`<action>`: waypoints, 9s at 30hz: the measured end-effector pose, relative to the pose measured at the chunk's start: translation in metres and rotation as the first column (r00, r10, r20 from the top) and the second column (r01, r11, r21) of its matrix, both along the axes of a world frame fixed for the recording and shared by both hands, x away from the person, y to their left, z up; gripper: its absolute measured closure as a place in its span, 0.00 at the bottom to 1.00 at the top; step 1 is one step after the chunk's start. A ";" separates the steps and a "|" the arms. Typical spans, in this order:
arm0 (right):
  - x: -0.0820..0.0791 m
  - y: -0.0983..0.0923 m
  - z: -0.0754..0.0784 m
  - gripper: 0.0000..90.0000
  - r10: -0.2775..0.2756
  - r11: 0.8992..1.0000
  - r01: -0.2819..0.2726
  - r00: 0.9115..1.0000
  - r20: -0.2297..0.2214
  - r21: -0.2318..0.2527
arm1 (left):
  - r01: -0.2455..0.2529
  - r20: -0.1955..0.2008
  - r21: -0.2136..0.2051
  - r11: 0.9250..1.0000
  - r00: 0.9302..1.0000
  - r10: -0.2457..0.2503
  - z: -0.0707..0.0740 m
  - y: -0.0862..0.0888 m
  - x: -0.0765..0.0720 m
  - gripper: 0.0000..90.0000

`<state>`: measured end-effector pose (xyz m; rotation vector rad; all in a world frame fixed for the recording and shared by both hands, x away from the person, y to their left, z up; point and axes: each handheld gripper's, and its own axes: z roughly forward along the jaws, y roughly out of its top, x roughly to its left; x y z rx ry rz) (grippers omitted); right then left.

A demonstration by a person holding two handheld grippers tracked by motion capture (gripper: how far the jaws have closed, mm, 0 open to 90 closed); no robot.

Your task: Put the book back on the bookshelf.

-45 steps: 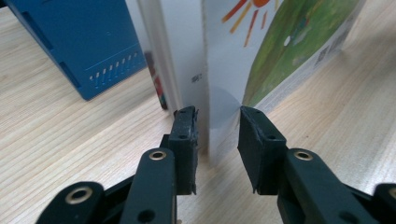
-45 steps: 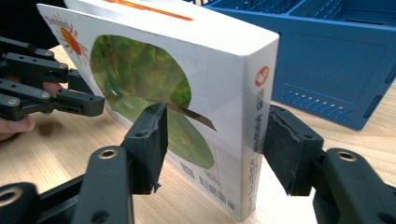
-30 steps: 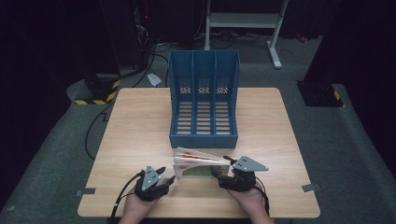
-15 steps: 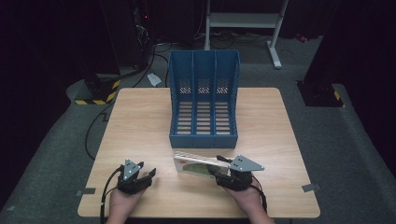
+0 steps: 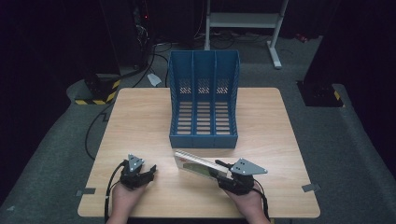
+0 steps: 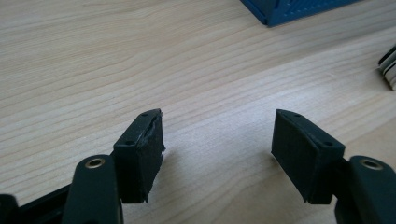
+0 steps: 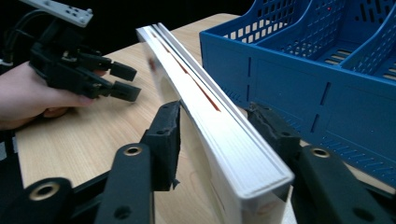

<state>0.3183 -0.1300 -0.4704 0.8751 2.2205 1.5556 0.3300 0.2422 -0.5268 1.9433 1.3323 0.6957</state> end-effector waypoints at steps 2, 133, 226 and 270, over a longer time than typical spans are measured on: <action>-0.003 -0.001 0.000 0.70 -0.006 1.000 0.006 1.000 -0.001 0.005 | -0.026 -0.031 -0.002 1.000 0.999 0.026 -0.001 0.001 0.006 0.36; 0.118 -0.013 0.113 0.84 -0.495 0.866 0.499 0.862 0.108 -0.017 | 0.014 -0.050 -0.031 0.999 0.999 -0.016 -0.001 -0.004 0.012 0.32; 0.174 0.018 0.028 0.80 -0.589 0.776 0.571 0.808 0.016 -0.269 | 0.015 -0.049 -0.033 0.999 0.999 -0.017 -0.002 -0.004 0.012 0.32; 0.185 0.030 0.042 0.84 -0.728 0.660 0.710 0.685 0.023 -0.246 | 0.016 -0.049 -0.033 0.999 0.999 -0.017 -0.002 -0.004 0.012 0.32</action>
